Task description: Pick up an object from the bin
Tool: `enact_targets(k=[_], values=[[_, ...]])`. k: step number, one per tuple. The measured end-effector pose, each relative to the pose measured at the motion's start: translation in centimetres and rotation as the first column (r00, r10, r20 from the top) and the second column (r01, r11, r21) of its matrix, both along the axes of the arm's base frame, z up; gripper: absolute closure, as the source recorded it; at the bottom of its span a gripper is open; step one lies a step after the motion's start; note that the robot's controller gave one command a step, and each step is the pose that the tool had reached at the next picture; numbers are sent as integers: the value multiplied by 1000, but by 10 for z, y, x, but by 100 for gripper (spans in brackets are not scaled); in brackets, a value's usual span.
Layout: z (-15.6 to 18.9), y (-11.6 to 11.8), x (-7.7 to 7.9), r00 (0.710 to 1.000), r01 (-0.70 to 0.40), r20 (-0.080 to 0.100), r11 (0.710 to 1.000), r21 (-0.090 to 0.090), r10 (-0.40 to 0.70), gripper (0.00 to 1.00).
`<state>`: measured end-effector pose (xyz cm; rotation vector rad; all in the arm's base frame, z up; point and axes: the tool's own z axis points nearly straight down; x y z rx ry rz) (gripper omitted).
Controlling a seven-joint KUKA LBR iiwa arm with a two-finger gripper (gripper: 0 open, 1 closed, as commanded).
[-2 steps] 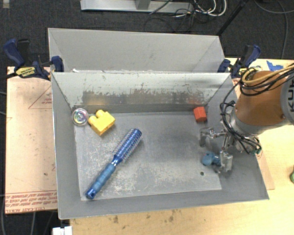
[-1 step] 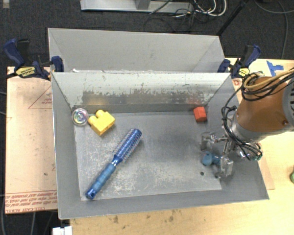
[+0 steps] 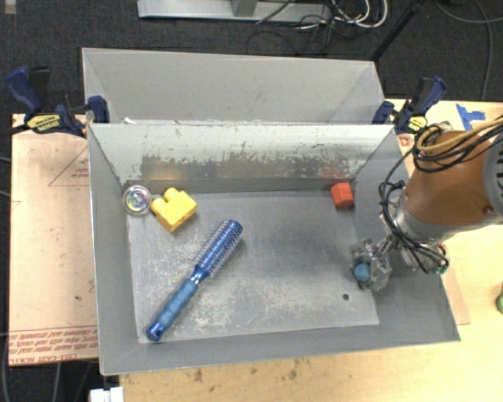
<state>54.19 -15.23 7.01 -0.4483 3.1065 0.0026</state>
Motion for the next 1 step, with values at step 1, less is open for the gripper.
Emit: enact_targets(k=[1], values=[[30,1,2,1000,0,3,1000,-2,0,100]])
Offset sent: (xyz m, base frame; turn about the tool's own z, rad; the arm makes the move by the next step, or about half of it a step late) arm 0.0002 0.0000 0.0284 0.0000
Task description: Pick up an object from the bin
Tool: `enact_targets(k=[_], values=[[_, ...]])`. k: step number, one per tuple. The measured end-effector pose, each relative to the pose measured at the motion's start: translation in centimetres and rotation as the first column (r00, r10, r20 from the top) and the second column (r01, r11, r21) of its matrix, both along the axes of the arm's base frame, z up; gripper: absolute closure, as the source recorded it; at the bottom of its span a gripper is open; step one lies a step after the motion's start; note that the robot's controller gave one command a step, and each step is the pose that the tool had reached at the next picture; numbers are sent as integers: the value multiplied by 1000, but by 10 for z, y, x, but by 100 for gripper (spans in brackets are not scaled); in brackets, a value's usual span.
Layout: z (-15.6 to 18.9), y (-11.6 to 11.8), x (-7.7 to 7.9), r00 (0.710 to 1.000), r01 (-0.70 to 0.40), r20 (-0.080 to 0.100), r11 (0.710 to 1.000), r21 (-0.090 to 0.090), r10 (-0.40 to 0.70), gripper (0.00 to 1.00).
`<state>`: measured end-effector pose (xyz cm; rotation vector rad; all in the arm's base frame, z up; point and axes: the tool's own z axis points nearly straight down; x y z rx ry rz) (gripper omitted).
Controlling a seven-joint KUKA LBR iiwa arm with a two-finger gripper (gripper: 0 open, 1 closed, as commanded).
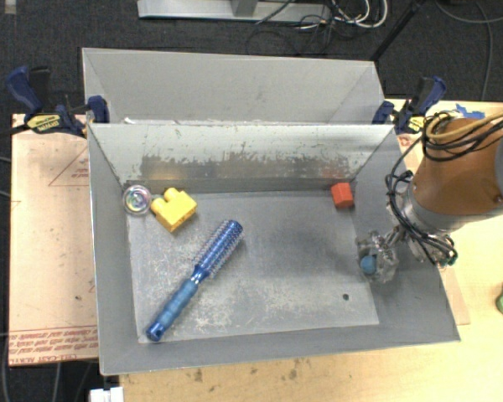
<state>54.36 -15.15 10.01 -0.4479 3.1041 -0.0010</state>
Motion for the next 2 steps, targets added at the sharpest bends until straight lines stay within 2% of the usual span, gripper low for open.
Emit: enact_targets(k=[2], values=[[7,0,2,1000,2,-3,1000,1,-2,100]])
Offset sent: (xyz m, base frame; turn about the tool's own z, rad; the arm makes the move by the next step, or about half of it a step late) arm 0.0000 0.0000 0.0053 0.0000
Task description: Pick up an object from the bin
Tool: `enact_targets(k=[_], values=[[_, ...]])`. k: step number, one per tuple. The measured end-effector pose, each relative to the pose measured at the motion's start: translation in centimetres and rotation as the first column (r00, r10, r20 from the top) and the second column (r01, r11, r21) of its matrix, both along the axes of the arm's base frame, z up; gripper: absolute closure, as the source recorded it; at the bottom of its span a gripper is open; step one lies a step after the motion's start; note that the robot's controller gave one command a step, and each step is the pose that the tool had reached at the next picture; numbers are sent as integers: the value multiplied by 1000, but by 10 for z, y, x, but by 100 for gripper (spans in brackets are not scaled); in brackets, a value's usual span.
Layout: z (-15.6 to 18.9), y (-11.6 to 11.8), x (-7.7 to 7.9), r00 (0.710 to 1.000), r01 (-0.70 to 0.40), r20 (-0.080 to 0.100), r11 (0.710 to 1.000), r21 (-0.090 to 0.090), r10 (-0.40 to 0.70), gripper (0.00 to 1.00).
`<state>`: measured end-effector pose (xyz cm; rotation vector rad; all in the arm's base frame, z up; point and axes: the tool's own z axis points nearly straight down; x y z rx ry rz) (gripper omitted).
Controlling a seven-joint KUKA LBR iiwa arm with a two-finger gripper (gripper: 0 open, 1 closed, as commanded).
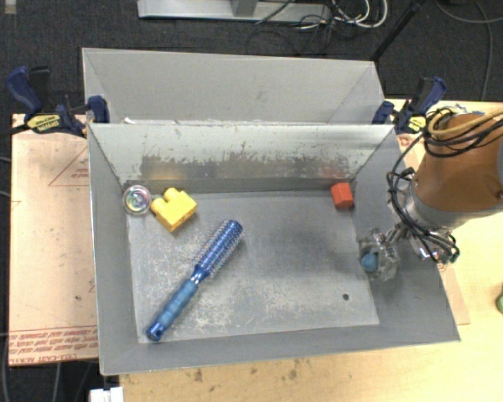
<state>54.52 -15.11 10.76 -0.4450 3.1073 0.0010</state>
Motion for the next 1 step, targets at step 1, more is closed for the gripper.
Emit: enact_targets(k=[1], values=[[36,1,2,1000,1,4,1000,-2,-1,100]])
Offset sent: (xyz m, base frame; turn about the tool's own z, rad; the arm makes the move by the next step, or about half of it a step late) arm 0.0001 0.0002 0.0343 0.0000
